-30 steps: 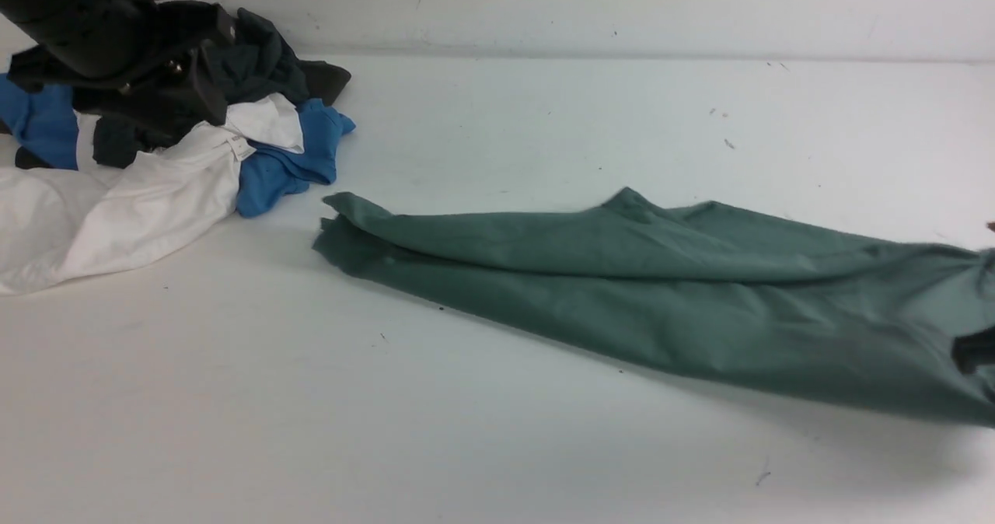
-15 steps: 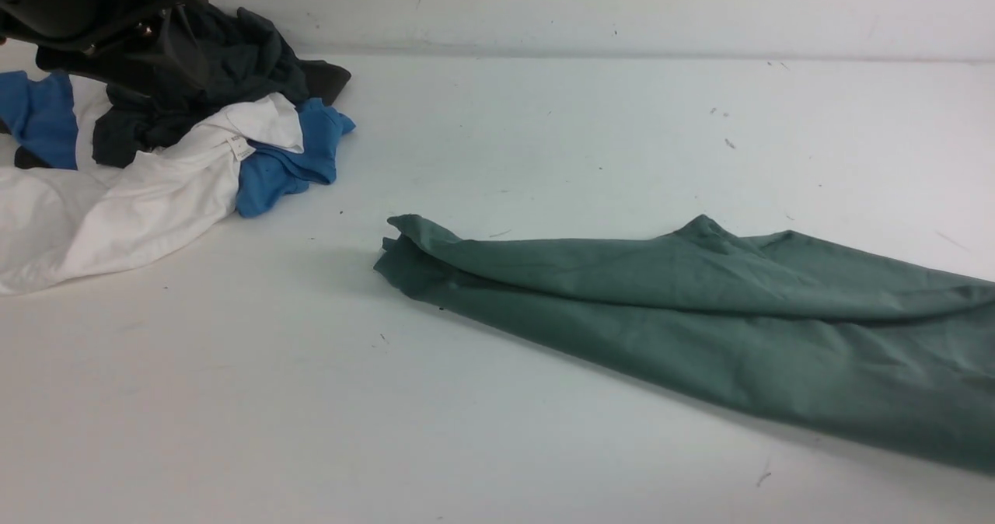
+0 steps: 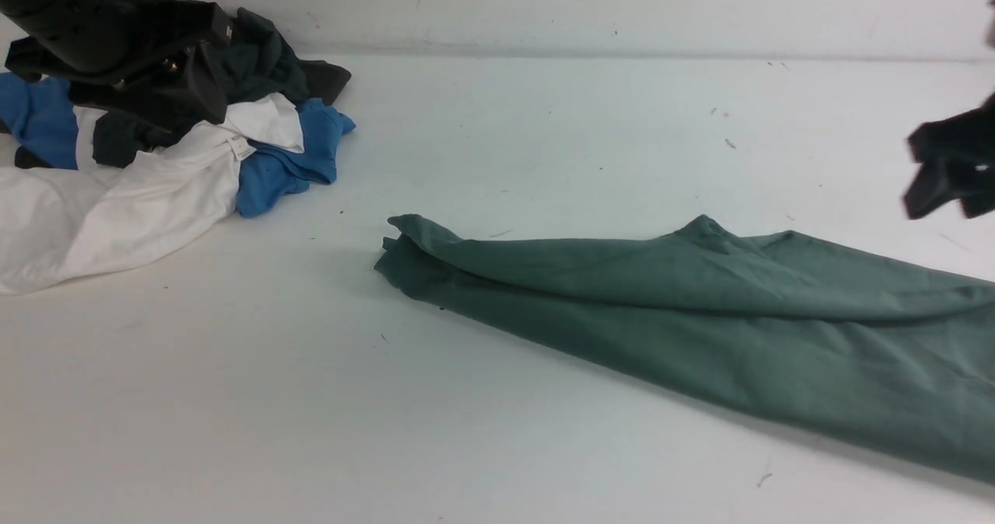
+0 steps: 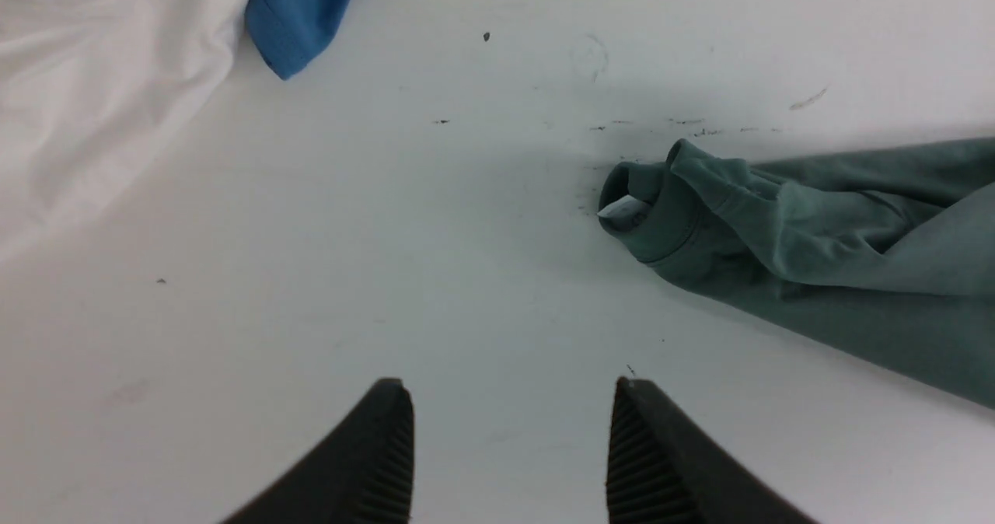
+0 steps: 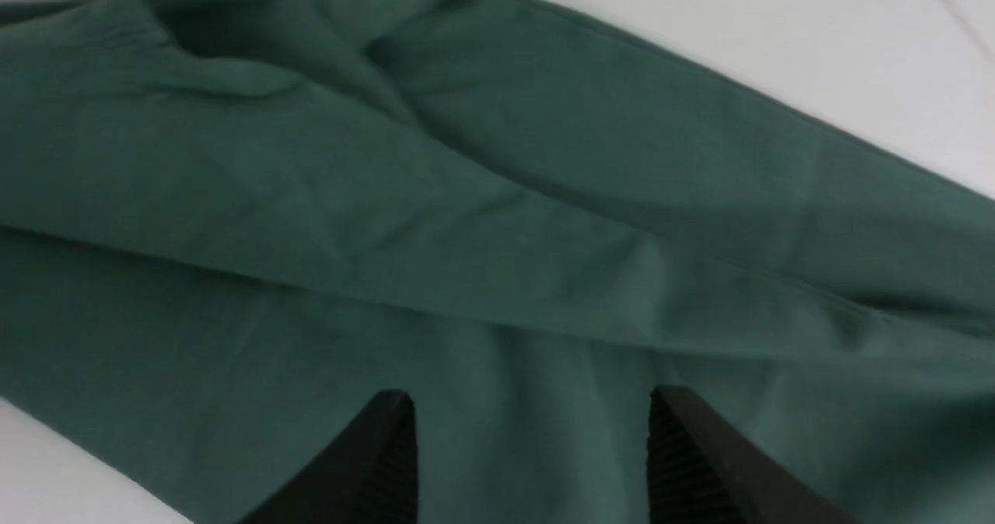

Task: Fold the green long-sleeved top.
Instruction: Use both arms to drag the lower edge of the fabric forward and fold it over the upper edge

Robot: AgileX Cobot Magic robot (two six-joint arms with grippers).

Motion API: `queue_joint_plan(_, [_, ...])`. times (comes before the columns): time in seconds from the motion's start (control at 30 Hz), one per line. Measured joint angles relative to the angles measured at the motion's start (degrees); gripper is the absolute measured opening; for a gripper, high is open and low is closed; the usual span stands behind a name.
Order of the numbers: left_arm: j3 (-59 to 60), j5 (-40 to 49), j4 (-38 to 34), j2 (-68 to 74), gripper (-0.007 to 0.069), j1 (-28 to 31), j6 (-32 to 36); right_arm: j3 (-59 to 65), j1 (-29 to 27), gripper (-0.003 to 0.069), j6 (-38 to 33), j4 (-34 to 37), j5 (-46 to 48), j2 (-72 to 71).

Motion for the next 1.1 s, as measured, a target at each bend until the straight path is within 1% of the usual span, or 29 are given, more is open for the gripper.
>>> queue_joint_plan(0.03, [0.0, 0.0, 0.0, 0.0, 0.0325, 0.0, 0.0, -0.1, 0.3, 0.0381, -0.4, 0.1, -0.6, 0.3])
queue_joint_plan(0.1, [0.0, 0.0, 0.0, 0.3, 0.0325, 0.0, 0.0, -0.1, 3.4, 0.0381, -4.2, -0.2, -3.9, 4.7])
queue_joint_plan(0.17, [0.0, 0.0, 0.0, 0.4, 0.0325, 0.0, 0.0, -0.1, 4.4, 0.0381, -5.9, -0.9, -6.2, 7.4])
queue_joint_plan(0.37, [0.0, 0.0, 0.0, 0.5, 0.0325, 0.0, 0.0, -0.1, 5.2, 0.0381, -7.0, -4.8, -10.3, 15.6])
queue_joint_plan(0.57, [0.0, 0.0, 0.0, 0.5, 0.0325, 0.0, 0.0, -0.3, 5.2, 0.0372, -7.1, -5.2, -11.1, 17.8])
queue_joint_plan(0.67, [0.0, 0.0, 0.0, 0.5, 0.0325, 0.0, 0.0, -0.4, 5.2, 0.0308, -7.2, -5.1, -11.1, 18.0])
queue_joint_plan(0.73, [0.0, 0.0, 0.0, 0.5, 0.0325, 0.0, 0.0, -0.8, 5.2, 0.0239, -7.2, -5.0, -10.7, 18.1])
queue_joint_plan(0.77, [0.0, 0.0, 0.0, 0.5, 0.0325, 0.0, 0.0, -1.0, 5.2, 0.0232, -7.2, -5.0, -10.7, 18.1])
queue_joint_plan(0.83, [0.0, 0.0, 0.0, 0.5, 0.0325, 0.0, 0.0, -2.7, 5.2, 0.0111, -7.2, -5.2, -9.9, 18.4])
queue_joint_plan(0.87, [0.0, 0.0, 0.0, 0.5, 0.0325, 0.0, 0.0, -3.5, 5.2, 0.0076, -7.2, -5.2, -9.4, 18.5])
queue_joint_plan(0.9, [0.0, 0.0, 0.0, 0.5, 0.0325, 0.0, 0.0, -3.5, 5.2, 0.0067, -7.2, -5.2, -9.4, 18.5])
queue_joint_plan(0.93, [0.0, 0.0, 0.0, 0.5, 0.0325, 0.0, 0.0, -4.9, 5.2, 0.0025, -7.2, -5.2, -8.8, 18.5])
queue_joint_plan(1.0, [0.0, 0.0, 0.0, 0.5, 0.0325, 0.0, 0.0, -7.2, 5.2, -0.0003, -7.2, -5.2, -8.4, 18.5])
queue_joint_plan(1.1, [0.0, 0.0, 0.0, 0.5, 0.0325, 0.0, 0.0, -9.5, 5.2, -0.0011, -7.2, -5.3, -8.0, 18.5])
